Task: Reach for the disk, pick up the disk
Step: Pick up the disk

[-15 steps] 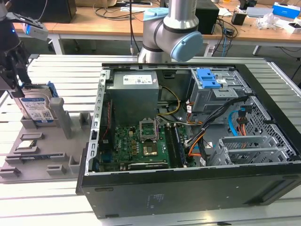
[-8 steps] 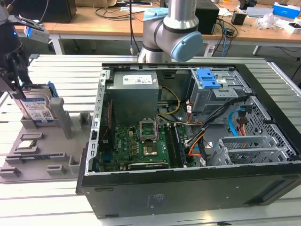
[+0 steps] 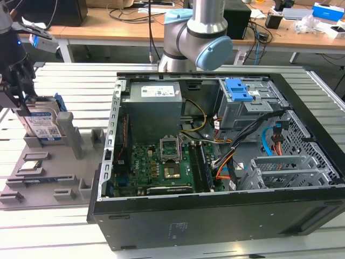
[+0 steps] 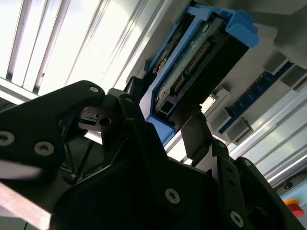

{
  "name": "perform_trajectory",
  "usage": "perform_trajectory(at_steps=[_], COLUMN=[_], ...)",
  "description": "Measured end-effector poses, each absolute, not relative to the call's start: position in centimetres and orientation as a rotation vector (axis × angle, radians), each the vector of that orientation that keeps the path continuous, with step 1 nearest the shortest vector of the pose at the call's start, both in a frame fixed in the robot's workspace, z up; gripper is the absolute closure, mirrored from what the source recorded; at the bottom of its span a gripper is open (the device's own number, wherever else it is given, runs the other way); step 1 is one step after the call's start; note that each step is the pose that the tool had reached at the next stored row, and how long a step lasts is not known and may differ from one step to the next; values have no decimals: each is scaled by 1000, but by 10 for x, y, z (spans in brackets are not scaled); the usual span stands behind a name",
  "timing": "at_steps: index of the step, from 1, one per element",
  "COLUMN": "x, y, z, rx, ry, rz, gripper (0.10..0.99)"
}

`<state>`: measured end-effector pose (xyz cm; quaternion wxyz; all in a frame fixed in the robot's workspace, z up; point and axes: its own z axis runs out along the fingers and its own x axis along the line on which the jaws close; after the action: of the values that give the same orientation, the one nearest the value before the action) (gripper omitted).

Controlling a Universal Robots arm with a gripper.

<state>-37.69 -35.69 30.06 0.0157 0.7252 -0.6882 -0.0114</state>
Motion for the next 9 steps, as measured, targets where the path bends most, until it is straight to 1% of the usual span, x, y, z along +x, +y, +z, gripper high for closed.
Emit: perform_trajectory(at_steps=[9], x=[-376], y=[-357], z=[289], rx=[2256], ry=[-2141], rz=[-35], gripper=[486])
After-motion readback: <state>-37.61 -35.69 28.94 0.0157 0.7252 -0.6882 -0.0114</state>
